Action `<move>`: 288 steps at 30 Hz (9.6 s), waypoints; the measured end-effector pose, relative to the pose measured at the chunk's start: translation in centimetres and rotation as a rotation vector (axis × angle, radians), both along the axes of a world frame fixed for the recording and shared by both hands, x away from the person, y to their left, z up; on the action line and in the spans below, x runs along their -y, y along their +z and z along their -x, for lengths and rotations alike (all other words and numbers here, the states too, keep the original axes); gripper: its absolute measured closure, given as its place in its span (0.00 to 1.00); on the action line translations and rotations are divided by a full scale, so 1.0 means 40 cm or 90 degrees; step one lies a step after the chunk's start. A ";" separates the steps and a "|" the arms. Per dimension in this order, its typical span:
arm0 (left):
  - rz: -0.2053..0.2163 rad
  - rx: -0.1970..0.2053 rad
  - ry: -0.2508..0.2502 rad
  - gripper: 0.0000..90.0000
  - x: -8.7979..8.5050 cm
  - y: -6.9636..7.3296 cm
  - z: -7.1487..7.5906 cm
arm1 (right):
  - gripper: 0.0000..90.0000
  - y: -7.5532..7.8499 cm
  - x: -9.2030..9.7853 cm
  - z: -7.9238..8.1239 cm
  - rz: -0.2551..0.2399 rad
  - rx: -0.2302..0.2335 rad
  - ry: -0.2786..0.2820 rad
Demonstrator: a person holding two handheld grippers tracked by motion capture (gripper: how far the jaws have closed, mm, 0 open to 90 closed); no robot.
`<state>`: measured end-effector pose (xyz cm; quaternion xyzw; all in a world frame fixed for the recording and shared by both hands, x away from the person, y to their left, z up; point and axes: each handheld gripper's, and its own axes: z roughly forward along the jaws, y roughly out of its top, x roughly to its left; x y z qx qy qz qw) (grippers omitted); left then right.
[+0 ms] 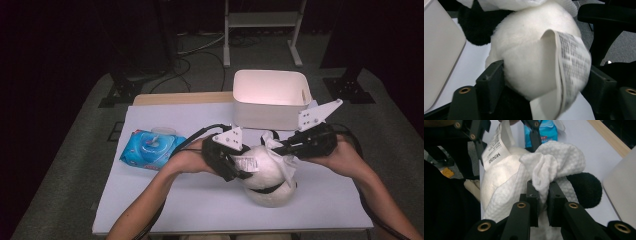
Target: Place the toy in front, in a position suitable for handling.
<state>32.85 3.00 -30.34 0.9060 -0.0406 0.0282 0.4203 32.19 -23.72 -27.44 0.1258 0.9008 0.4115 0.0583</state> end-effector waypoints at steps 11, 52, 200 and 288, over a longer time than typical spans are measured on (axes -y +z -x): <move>0.008 -0.013 0.032 0.23 -0.040 -0.013 -0.020 | 0.90 -0.013 0.068 0.017 -0.010 -0.004 -0.033; 0.044 -0.072 0.088 0.28 -0.115 -0.046 -0.041 | 0.90 -0.029 0.011 0.006 -0.074 -0.010 -0.002; 0.043 -0.073 0.005 0.49 -0.101 -0.010 -0.036 | 0.90 0.014 -0.040 0.012 -0.024 -0.007 0.050; -0.029 -0.098 0.082 0.35 -0.112 -0.146 -0.066 | 0.89 -0.147 0.109 -0.013 -0.064 -0.072 -0.053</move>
